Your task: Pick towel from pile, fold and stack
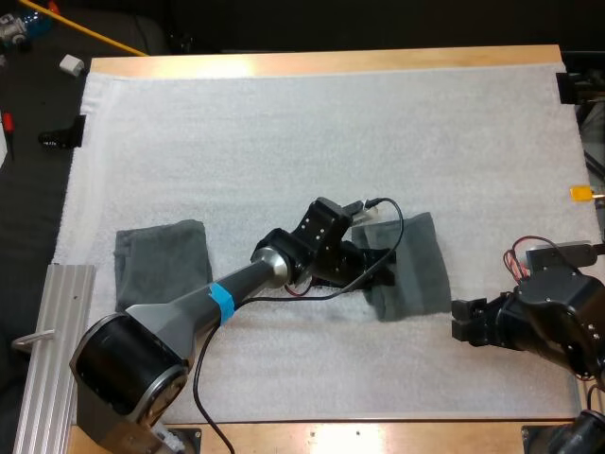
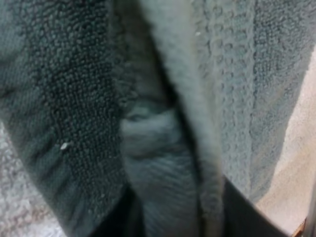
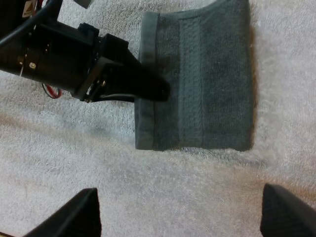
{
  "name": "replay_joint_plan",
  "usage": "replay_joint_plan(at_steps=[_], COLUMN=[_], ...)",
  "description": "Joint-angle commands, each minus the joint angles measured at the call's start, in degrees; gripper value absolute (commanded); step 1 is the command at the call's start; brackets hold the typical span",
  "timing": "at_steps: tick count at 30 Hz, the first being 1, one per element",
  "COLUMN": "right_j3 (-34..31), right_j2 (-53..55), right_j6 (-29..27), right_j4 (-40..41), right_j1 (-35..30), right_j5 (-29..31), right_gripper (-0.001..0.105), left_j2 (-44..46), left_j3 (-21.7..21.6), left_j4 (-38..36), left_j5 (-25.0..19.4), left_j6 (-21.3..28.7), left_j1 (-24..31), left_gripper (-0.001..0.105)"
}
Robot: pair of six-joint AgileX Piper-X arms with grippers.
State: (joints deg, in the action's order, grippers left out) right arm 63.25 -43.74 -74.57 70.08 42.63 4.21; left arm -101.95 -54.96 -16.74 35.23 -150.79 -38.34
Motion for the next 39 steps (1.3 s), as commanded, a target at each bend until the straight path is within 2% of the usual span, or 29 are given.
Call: replay_joint_plan(at_steps=[1,5,7,8,10,11,13,14,15,17,18,20,22,26,28,33,39], right_j3=[0.1,0.1,0.1,0.1,0.1,0.1,0.1,0.1,0.1,0.1,0.1,0.2,0.1,0.1,0.1,0.1,0.0], right_j2=[0.4,0.5,0.4,0.4,0.1,0.2,0.2,0.2,0.2,0.2,0.3,0.2,0.3,0.3,0.3,0.2,0.3], right_j6=[-0.1,-0.1,-0.2,-0.2,-0.1,-0.2,-0.3,-0.3,-0.3,-0.3,-0.3,-0.3,-0.3,-0.3,-0.2,-0.1,0.1], right_j4=[0.0,0.0,-0.1,-0.1,0.2,0.1,0.2,0.1,0.1,0.1,0.1,0.1,0.0,0.0,0.3,0.4,0.5], right_j1=[0.1,0.1,0.0,-0.1,0.0,0.0,0.2,0.1,0.1,0.1,0.1,0.1,0.2,0.3,0.1,0.0,0.0], right_j5=[0.3,0.2,0.1,0.1,0.2,0.2,0.0,0.0,0.0,0.0,0.0,0.0,0.0,-0.1,0.2,0.1,0.0], right_gripper=[0.065,0.065,0.065,0.065,0.065,0.065,0.065,0.065,0.065,0.065,0.065,0.065,0.065,0.065,0.065,0.065,0.065], left_j2=[0.3,3.1,7.5,8.4,8.3,10.5,14.3,15.1,17.0,18.6,20.3,21.7,24.1,26.0,25.5,25.9,26.2], left_j3=[-0.6,-0.7,-0.9,-1.0,-0.9,-1.3,-2.5,-3.0,-3.9,-4.9,-5.8,-6.6,-7.5,-7.5,-7.2,-7.0,-6.6], left_j4=[-0.5,-3.9,-11.7,-13.8,-11.9,-15.2,-25.8,-28.7,-34.5,-39.3,-44.1,-47.3,-51.1,-53.4,-52.4,-53.2,-53.6], left_j5=[1.0,0.3,-2.7,-3.5,-2.3,-3.3,-7.9,-9.6,-13.7,-18.3,-23.2,-26.9,-31.7,-34.1,-32.9,-31.7,-31.3], left_j6=[1.3,8.5,17.8,20.1,18.2,21.6,31.3,33.9,39.3,44.0,48.1,51.1,54.8,57.0,56.1,56.6,57.4], left_j1=[-0.2,0.2,2.6,3.4,2.8,4.0,7.5,8.4,10.6,12.8,15.1,17.4,21.9,27.8,26.9,33.5,39.1], left_gripper=[0.001,0.001,0.001,0.001,0.000,0.000,0.000,0.000,0.000,0.000,0.000,0.000,0.000,0.000,0.000,0.000,0.000])
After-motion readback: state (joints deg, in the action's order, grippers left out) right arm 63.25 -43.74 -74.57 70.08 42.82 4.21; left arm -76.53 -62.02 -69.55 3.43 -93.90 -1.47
